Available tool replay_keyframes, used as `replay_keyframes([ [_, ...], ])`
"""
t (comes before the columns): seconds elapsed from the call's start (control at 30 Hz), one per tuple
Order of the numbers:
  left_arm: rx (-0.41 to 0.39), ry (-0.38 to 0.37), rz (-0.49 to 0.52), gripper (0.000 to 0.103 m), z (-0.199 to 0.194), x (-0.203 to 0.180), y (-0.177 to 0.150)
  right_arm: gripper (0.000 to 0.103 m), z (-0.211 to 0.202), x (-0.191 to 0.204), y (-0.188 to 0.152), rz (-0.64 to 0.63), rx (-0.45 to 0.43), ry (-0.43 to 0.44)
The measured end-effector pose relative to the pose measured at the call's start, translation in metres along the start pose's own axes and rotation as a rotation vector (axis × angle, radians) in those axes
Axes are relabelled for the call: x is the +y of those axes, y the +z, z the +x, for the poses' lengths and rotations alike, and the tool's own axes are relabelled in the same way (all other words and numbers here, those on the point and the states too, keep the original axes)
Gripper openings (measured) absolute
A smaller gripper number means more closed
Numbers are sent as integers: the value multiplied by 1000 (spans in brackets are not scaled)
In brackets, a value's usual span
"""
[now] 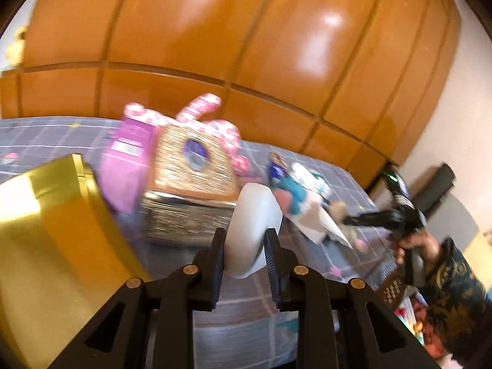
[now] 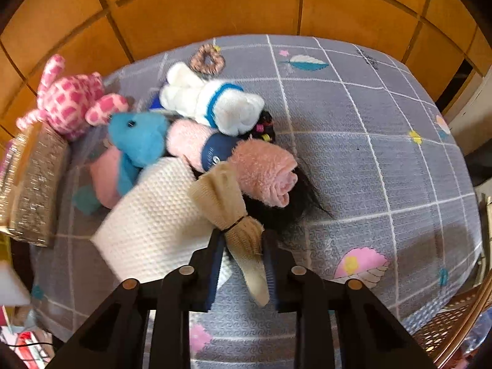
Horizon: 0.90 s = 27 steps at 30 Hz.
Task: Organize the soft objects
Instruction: 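Drop the white pad into the gold tray with left tool while right tool lifts cloth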
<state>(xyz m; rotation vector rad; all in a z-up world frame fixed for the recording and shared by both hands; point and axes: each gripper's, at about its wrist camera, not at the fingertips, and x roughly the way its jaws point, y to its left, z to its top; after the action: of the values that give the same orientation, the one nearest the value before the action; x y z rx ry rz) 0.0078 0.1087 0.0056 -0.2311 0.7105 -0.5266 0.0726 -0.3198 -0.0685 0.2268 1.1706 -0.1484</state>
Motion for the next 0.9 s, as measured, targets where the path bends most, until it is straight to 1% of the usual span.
replay_keyframes([
  [0.1, -46, 70, -38, 25, -18, 23, 7, 17, -15, -2, -3, 15, -47, 31],
  [0.13, -63, 109, -48, 25, -25, 33, 9, 16, -20, -2, -3, 17, -61, 46],
  [0.23, -83, 210, -82, 26, -35, 58, 12, 15, -33, -2, -3, 22, -95, 75],
  [0.3, -83, 282, -124, 26, -39, 78, 11, 15, -38, 0, 0, 20, -114, 95],
  [0.33, -78, 344, -152, 26, -42, 91, 10, 15, -41, 2, 2, 12, -124, 102],
  [0.4, -74, 419, -198, 26, -46, 109, 8, 15, -47, 11, 5, -4, -144, 110],
  [0.53, -54, 546, -305, 27, -54, 149, -1, 15, -48, 34, 22, -42, -171, 141],
  [0.6, -41, 586, -337, 28, -53, 160, -5, 15, -49, 53, 31, -71, -184, 162],
  [0.7, -28, 635, -373, 35, -58, 176, -14, 15, -51, 87, 47, -122, -209, 209],
  [0.77, -23, 664, -379, 52, -62, 180, -17, 15, -51, 110, 56, -157, -220, 236],
  [0.8, -27, 673, -380, 57, -65, 181, -18, 15, -51, 126, 62, -181, -227, 251],
  [0.87, -34, 681, -378, 73, -72, 180, -19, 15, -50, 151, 69, -217, -232, 277],
  [0.9, -38, 691, -376, 75, -75, 180, -19, 15, -50, 170, 72, -245, -236, 295],
])
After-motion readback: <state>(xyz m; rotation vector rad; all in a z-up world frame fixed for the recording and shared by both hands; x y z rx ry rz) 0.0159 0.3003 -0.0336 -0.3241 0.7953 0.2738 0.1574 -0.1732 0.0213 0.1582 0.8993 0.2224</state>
